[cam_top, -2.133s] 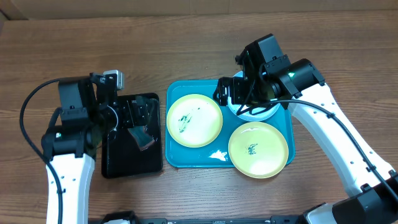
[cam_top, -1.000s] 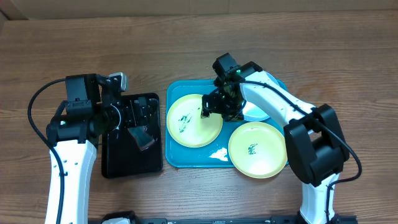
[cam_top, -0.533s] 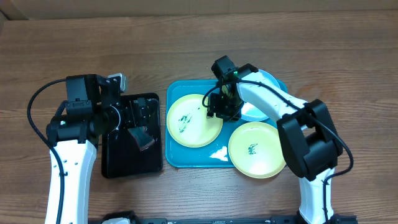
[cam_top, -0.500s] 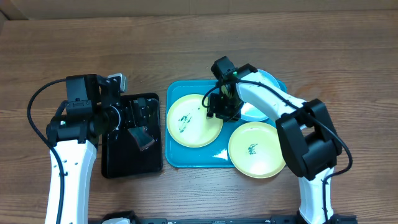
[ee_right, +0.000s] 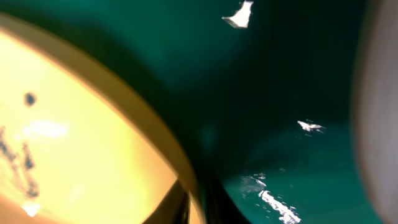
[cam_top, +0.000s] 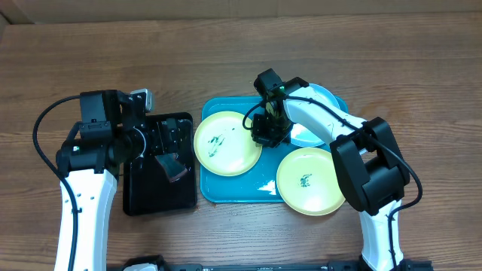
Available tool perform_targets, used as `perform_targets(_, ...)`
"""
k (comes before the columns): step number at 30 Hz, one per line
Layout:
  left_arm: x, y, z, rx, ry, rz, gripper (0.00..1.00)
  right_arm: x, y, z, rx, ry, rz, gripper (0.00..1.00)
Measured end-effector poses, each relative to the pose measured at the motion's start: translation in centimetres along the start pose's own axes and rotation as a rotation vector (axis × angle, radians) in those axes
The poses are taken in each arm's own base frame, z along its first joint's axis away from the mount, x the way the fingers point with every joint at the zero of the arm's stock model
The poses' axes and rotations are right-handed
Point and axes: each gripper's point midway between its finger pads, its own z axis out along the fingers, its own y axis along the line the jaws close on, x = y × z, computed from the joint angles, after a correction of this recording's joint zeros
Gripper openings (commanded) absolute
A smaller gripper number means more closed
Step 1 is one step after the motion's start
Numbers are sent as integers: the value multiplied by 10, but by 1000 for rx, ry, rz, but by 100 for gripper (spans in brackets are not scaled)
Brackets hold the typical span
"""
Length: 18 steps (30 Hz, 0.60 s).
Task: Clean dirty plates on tray and stack at the side
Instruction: 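Grip the rim of the left yellow plate with the right gripper, then grasp the pink-and-green sponge from the black tray with the left gripper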
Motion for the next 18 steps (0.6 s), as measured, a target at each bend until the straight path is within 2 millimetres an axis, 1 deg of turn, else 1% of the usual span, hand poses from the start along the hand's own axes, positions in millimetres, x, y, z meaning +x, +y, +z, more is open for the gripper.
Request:
perform_targets(1,0,0,0,0,0,0,89,0,0,0,0,1,-4,6)
perform_targets(2,0,0,0,0,1,-4,61,1,1,0,0,4,-4,6)
perform_targets(3,0,0,0,-2,2,-1,28,2,1,1,3,7,-4,6)
perform_targets(4,0,0,0,-3,1,-3,26,2,1,0,3,6,-4,6)
perform_targets(5,1,1,0,-6,2,-3,30,3,1,0,3,8,-4,6)
perform_targets(6,1,2,0,-12,3,-4,30,3,0,0,4,9,-4,6)
perform_targets(7,2,4,0,-25,6,-4,34,3,0,0,5,11,-3,6)
perform_targets(9,5,10,1,-56,21,-14,29,6,-1,0,11,19,0,6)
perform_targets(11,11,18,4,-94,52,-30,29,9,-4,0,24,35,5,6)
perform_targets(13,15,25,10,-120,80,-40,27,12,-6,-1,31,45,8,6)
perform_targets(15,23,33,21,-139,117,-66,17,12,-6,-1,32,46,9,6)
perform_targets(16,28,37,27,-149,139,-84,14,12,-6,-1,33,46,9,6)
perform_targets(18,42,46,42,-164,192,-117,14,12,-6,-1,33,47,9,6)
